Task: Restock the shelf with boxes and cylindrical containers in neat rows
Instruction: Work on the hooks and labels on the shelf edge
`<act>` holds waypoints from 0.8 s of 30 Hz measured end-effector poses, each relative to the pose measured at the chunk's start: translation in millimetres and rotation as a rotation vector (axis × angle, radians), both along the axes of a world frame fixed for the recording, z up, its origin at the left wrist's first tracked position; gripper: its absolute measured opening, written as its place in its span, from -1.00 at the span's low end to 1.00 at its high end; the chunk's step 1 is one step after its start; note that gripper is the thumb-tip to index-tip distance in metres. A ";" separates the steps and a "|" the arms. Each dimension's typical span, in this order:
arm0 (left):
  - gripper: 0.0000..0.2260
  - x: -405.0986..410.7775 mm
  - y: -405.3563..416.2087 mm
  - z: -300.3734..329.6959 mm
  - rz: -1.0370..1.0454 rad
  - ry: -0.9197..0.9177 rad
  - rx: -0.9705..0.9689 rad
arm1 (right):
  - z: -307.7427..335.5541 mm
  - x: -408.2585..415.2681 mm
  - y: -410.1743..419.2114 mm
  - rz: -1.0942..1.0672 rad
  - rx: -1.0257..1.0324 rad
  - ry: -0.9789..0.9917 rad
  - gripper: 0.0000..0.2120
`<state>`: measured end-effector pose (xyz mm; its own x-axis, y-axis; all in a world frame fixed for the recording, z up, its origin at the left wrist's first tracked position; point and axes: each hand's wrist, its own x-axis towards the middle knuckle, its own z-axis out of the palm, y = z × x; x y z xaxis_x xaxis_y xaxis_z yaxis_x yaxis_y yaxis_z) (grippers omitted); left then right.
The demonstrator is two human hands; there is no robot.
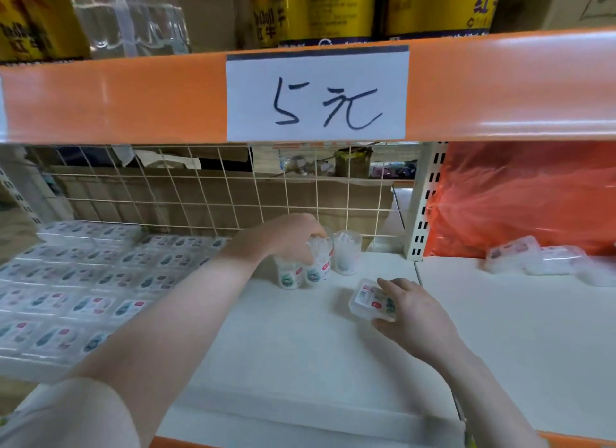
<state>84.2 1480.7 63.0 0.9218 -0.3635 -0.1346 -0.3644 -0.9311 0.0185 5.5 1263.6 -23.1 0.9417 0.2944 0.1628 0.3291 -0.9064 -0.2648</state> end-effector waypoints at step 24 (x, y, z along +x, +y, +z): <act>-0.47 13.3 14.4 -32.9 -0.101 -0.058 -0.047 | -5.5 6.9 15.6 -0.064 -0.006 0.049 -0.38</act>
<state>97.5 1495.1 30.1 0.8858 -0.4598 -0.0628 -0.4583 -0.8880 0.0378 12.4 1279.2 -28.5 0.9653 0.2343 0.1150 0.2575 -0.9267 -0.2738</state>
